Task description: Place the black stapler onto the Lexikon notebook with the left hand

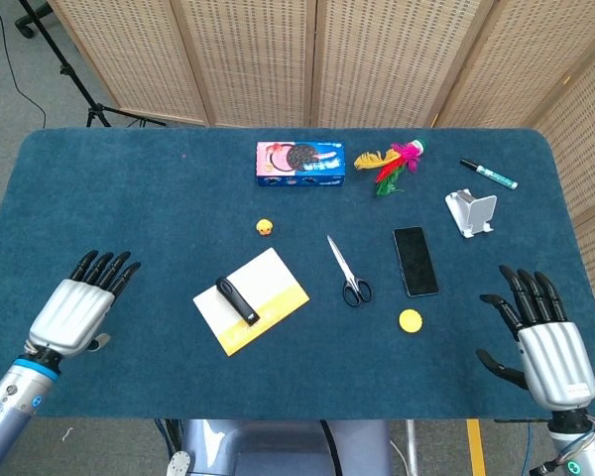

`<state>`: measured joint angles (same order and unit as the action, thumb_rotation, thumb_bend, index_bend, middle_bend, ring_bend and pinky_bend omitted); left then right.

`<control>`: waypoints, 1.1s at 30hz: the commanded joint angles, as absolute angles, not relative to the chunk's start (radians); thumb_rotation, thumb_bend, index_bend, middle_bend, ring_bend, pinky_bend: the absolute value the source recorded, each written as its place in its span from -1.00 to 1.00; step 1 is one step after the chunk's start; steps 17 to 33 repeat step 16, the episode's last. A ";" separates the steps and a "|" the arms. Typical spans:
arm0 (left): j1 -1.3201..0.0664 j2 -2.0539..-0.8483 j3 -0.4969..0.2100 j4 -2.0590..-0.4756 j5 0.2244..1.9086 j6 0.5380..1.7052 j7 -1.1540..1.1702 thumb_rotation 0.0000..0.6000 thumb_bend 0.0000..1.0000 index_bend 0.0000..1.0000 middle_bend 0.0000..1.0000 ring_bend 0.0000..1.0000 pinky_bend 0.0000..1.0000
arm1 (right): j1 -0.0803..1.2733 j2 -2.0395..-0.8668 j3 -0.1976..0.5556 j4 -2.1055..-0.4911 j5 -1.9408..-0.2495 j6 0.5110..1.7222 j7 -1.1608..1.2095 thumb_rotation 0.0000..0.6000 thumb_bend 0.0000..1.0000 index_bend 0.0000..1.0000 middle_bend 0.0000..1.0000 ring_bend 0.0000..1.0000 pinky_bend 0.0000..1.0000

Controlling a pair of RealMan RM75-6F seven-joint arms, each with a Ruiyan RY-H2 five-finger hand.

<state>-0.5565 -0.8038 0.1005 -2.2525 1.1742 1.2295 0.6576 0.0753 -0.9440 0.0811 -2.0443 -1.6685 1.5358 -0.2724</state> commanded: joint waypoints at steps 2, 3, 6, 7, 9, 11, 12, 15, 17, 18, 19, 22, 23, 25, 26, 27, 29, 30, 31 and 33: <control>-0.498 -0.784 0.128 -2.277 1.219 1.281 0.672 1.00 -0.93 -1.00 -1.00 -1.00 -1.00 | 0.083 -0.951 0.086 -2.046 -1.668 1.531 -0.268 1.00 -0.58 -0.49 -0.89 -1.00 -0.96; -0.485 -0.783 0.133 -2.281 1.224 1.291 0.673 1.00 -0.93 -1.00 -1.00 -1.00 -1.00 | 0.084 -0.952 0.086 -2.047 -1.668 1.530 -0.266 1.00 -0.58 -0.49 -0.89 -1.00 -0.96; -0.443 -0.776 0.148 -2.293 1.244 1.316 0.661 1.00 -0.92 -1.00 -1.00 -1.00 -1.00 | 0.088 -0.955 0.088 -2.047 -1.669 1.528 -0.264 1.00 -0.58 -0.49 -0.89 -1.00 -0.96; -0.431 -0.772 0.153 -2.298 1.250 1.323 0.659 1.00 -0.91 -1.00 -1.00 -1.00 -1.00 | 0.088 -0.956 0.088 -2.048 -1.670 1.527 -0.264 1.00 -0.58 -0.49 -0.89 -1.00 -0.96; -0.400 -0.762 0.164 -2.312 1.267 1.345 0.649 1.00 -0.91 -1.00 -1.00 -1.00 -1.00 | 0.089 -0.955 0.085 -2.050 -1.674 1.526 -0.263 1.00 -0.58 -0.49 -0.89 -1.00 -0.96; -0.376 -0.761 0.168 -2.319 1.286 1.366 0.635 1.00 -0.90 -1.00 -1.00 -1.00 -1.00 | 0.088 -0.954 0.083 -2.052 -1.678 1.526 -0.265 1.00 -0.58 -0.49 -0.89 -1.00 -0.96; -0.362 -0.760 0.172 -2.321 1.301 1.378 0.629 1.00 -0.90 -1.00 -1.00 -1.00 -1.00 | 0.087 -0.954 0.081 -2.055 -1.681 1.527 -0.266 1.00 -0.58 -0.49 -0.89 -1.00 -0.96; -0.322 -0.760 0.183 -2.325 1.356 1.408 0.613 1.00 -0.90 -1.00 -1.00 -1.00 -1.00 | 0.085 -0.951 0.075 -2.060 -1.691 1.528 -0.270 1.00 -0.58 -0.49 -0.89 -1.00 -0.96; -0.307 -0.761 0.187 -2.323 1.381 1.417 0.602 1.00 -0.90 -1.00 -1.00 -1.00 -1.00 | 0.084 -0.951 0.072 -2.062 -1.694 1.528 -0.272 1.00 -0.58 -0.49 -0.89 -1.00 -0.96; -0.307 -0.761 0.187 -2.323 1.381 1.417 0.602 1.00 -0.90 -1.00 -1.00 -1.00 -1.00 | 0.084 -0.951 0.072 -2.062 -1.694 1.528 -0.272 1.00 -0.58 -0.49 -0.89 -1.00 -0.96; -0.307 -0.761 0.187 -2.323 1.381 1.417 0.602 1.00 -0.90 -1.00 -1.00 -1.00 -1.00 | 0.084 -0.951 0.072 -2.062 -1.694 1.528 -0.272 1.00 -0.58 -0.49 -0.89 -1.00 -0.96; -0.307 -0.761 0.187 -2.323 1.381 1.417 0.602 1.00 -0.90 -1.00 -1.00 -1.00 -1.00 | 0.084 -0.951 0.072 -2.062 -1.694 1.528 -0.272 1.00 -0.58 -0.49 -0.89 -1.00 -0.96; -0.307 -0.761 0.187 -2.323 1.381 1.417 0.602 1.00 -0.90 -1.00 -1.00 -1.00 -1.00 | 0.084 -0.951 0.072 -2.062 -1.694 1.528 -0.272 1.00 -0.58 -0.49 -0.89 -1.00 -0.96; -0.307 -0.761 0.187 -2.323 1.381 1.417 0.602 1.00 -0.90 -1.00 -1.00 -1.00 -1.00 | 0.084 -0.951 0.072 -2.062 -1.694 1.528 -0.272 1.00 -0.58 -0.49 -0.89 -1.00 -0.96; -0.307 -0.761 0.187 -2.323 1.381 1.417 0.602 1.00 -0.90 -1.00 -1.00 -1.00 -1.00 | 0.084 -0.951 0.072 -2.062 -1.694 1.528 -0.272 1.00 -0.58 -0.49 -0.89 -1.00 -0.96; -0.307 -0.761 0.187 -2.323 1.381 1.417 0.602 1.00 -0.90 -1.00 -1.00 -1.00 -1.00 | 0.084 -0.951 0.072 -2.062 -1.694 1.528 -0.272 1.00 -0.58 -0.49 -0.89 -1.00 -0.96; -0.307 -0.761 0.187 -2.323 1.381 1.417 0.602 1.00 -0.90 -1.00 -1.00 -1.00 -1.00 | 0.084 -0.951 0.072 -2.062 -1.694 1.528 -0.272 1.00 -0.58 -0.49 -0.89 -1.00 -0.96; -0.307 -0.761 0.187 -2.323 1.381 1.417 0.602 1.00 -0.90 -1.00 -1.00 -1.00 -1.00 | 0.084 -0.951 0.072 -2.062 -1.694 1.528 -0.272 1.00 -0.58 -0.49 -0.89 -1.00 -0.96; -0.307 -0.761 0.187 -2.323 1.381 1.417 0.602 1.00 -0.90 -1.00 -1.00 -1.00 -1.00 | 0.084 -0.951 0.072 -2.062 -1.694 1.528 -0.272 1.00 -0.58 -0.49 -0.89 -1.00 -0.96; -0.307 -0.761 0.187 -2.323 1.381 1.417 0.602 1.00 -0.90 -1.00 -1.00 -1.00 -1.00 | 0.084 -0.951 0.072 -2.062 -1.694 1.528 -0.272 1.00 -0.58 -0.49 -0.89 -1.00 -0.96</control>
